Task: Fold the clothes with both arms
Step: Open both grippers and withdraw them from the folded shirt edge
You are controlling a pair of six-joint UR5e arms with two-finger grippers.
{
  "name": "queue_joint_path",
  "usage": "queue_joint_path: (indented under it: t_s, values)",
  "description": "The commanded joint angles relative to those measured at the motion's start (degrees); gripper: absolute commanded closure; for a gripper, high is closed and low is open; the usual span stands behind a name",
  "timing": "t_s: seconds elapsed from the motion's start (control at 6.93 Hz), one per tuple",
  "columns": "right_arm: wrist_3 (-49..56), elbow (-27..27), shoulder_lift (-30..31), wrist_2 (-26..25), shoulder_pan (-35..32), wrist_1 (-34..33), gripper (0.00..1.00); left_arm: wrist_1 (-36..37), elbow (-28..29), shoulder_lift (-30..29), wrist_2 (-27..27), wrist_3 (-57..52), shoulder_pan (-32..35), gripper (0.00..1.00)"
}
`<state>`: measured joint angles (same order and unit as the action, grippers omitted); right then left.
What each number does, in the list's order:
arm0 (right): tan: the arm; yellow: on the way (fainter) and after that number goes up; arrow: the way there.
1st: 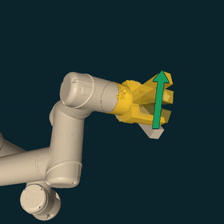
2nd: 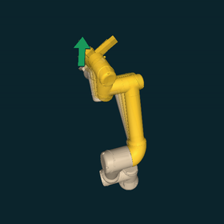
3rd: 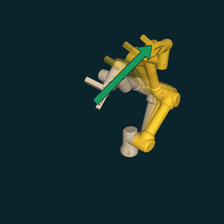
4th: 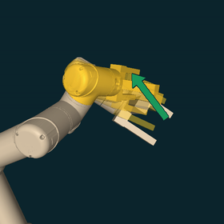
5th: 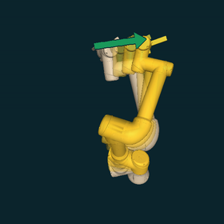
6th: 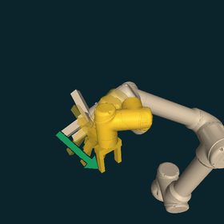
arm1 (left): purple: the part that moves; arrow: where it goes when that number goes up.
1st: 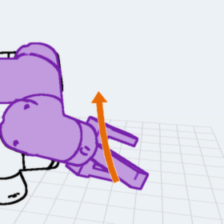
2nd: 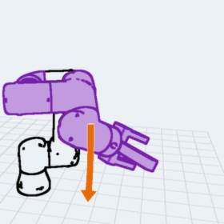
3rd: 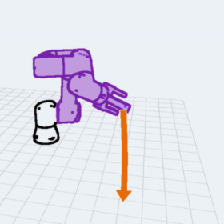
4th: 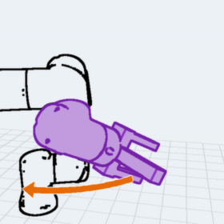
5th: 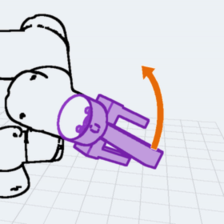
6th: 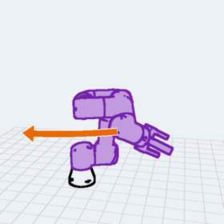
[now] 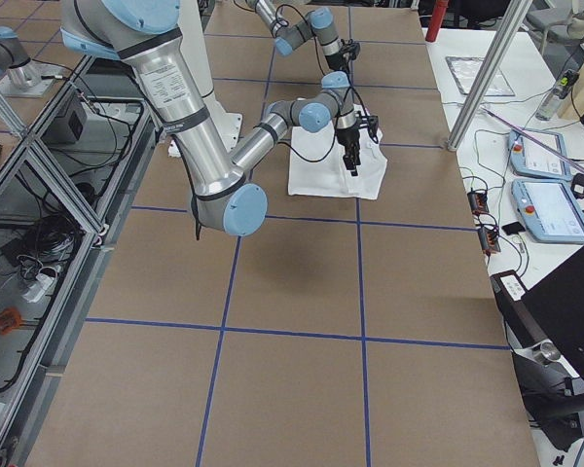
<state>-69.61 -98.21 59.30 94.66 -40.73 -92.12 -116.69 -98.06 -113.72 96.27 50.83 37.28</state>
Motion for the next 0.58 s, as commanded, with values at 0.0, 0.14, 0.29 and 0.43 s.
queue_joint_path:
  t_s: [0.0,0.14,0.29,0.43]
  values:
    - [0.4,-1.0,1.1,0.0,-0.1,0.3,0.00,-3.9,-8.6,10.4,2.0,3.2,-4.1,0.00]
    - [0.3,-1.3,1.1,-0.1,-0.1,0.3,0.00,-6.5,-8.8,11.5,1.2,9.2,-8.5,0.00]
    - [0.3,-1.4,1.1,-0.1,-0.1,0.4,0.00,-6.7,-8.3,11.3,-1.6,12.2,-12.1,0.00]
    - [0.3,-1.2,1.2,-0.2,0.0,0.4,0.00,-6.8,-8.0,11.1,-3.3,14.4,-13.8,0.08]
